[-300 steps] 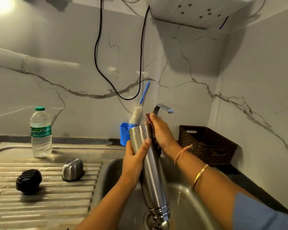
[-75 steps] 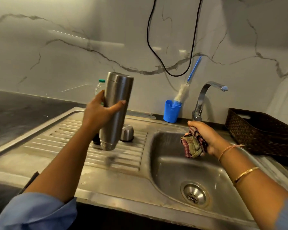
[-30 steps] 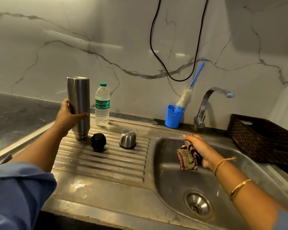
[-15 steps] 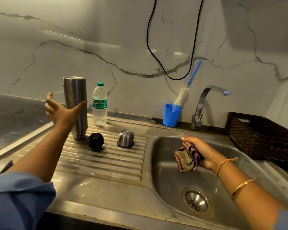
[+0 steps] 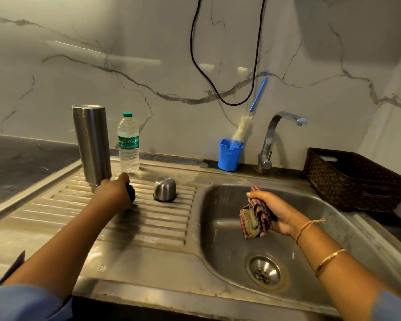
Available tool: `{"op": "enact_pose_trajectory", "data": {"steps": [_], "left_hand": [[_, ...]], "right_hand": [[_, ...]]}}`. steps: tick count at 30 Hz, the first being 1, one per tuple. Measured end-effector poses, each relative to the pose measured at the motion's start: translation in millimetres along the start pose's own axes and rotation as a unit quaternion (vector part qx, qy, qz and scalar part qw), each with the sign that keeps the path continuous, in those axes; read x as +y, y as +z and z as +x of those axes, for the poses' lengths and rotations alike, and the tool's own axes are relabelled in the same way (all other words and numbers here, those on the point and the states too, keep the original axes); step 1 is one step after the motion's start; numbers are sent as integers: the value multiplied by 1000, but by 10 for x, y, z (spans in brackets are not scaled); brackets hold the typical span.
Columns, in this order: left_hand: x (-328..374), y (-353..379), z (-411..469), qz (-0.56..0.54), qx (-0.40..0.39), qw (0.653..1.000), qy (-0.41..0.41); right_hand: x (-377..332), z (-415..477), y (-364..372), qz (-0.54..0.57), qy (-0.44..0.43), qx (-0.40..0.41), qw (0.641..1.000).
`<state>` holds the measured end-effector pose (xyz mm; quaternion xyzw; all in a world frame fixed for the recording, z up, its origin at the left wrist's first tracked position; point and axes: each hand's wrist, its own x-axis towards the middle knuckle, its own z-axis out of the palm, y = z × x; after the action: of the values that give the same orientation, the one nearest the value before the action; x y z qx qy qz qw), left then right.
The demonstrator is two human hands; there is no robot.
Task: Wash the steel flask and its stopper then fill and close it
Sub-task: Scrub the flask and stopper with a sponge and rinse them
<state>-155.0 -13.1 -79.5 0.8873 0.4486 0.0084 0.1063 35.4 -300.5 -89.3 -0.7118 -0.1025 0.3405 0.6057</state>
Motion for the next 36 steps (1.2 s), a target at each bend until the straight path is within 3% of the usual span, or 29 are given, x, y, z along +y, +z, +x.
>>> {"op": "enact_pose_trajectory", "data": {"steps": [3,6,10,12,14,17,21,23,25,27,29,31,33,35,36], "left_hand": [[242,-64,-201,8,-51,997,63],[616,65,-431,-152,-120,963,185],[1171,262,-640,-259,-140,903,312],[1446,356,-694,-305,-144,872,353],[1691,427,-755,-387,-147,831,372],[1931,485,-864,-427,-109,803,402],[2022,572,-924,-410,-40,803,430],[2025,602,-909,-434,-31,791,430],[2013,609,-880,-441,-34,779,444],[2009,606,-881,-432,-36,770,468],[2025,608,-900,-414,-33,770,485],[2066,612,-901,-378,-12,784,493],[2100,599,-877,-351,23,804,480],[2098,573,-839,-341,59,819,458],[2084,549,-836,-334,75,821,457]], "right_hand": [[18,-19,-83,11,-4,18,1000],[35,-29,-117,29,-31,45,998],[-46,-144,-55,50,-157,105,981],[-72,-215,34,-5,-233,151,961],[-21,-245,131,-135,-321,181,920],[125,-263,221,-379,-379,242,809],[111,-312,122,-442,-399,305,743],[49,-312,61,-394,-420,310,757],[-39,-286,13,-321,-410,305,797],[-122,-209,-105,-206,-323,256,888],[-182,-182,-234,4,-185,144,972],[-158,-187,-257,58,-138,118,982],[-56,-237,-139,-121,-212,217,945],[58,-351,39,-347,-319,310,826],[89,-397,101,-400,-349,326,782]]}}
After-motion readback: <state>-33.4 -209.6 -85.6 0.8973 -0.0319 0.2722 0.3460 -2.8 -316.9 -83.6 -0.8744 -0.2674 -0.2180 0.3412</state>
